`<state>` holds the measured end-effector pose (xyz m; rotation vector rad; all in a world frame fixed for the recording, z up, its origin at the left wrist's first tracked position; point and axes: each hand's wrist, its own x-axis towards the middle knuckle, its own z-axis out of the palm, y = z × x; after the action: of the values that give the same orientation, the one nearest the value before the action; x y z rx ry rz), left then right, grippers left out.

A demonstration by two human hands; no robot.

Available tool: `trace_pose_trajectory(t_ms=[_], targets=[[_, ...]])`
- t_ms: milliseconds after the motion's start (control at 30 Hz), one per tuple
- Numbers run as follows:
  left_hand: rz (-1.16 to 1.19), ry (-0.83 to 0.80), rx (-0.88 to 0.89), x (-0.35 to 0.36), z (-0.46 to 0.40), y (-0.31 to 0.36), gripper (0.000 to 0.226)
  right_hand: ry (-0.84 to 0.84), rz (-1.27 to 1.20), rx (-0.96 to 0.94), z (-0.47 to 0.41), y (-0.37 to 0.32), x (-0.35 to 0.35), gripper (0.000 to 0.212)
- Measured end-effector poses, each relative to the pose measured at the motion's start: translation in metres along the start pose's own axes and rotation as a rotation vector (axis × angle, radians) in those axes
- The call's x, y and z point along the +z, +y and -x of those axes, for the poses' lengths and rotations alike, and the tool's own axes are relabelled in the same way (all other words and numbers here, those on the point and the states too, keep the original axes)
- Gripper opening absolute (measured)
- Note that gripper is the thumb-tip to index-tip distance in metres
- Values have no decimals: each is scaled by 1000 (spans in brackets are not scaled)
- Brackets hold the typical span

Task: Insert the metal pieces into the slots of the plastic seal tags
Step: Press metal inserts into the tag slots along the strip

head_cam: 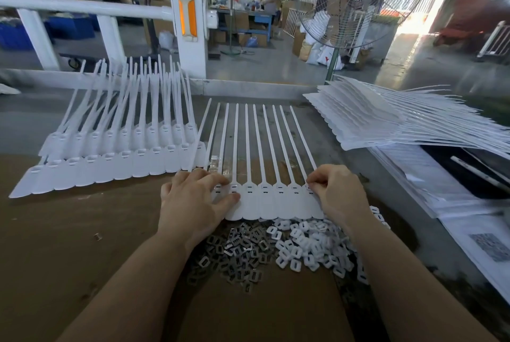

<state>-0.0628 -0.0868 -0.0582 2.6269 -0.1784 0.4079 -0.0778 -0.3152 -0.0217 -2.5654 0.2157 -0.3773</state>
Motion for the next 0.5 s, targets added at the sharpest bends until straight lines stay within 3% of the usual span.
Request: trace_pose_trajectory(t_ms=[300, 500], targets=[[4, -3, 10, 1, 0, -2, 45, 7, 28, -42, 3, 3, -2, 17], [4, -11, -2, 0, -1, -1, 44, -78, 98, -13, 0, 5, -1, 25]])
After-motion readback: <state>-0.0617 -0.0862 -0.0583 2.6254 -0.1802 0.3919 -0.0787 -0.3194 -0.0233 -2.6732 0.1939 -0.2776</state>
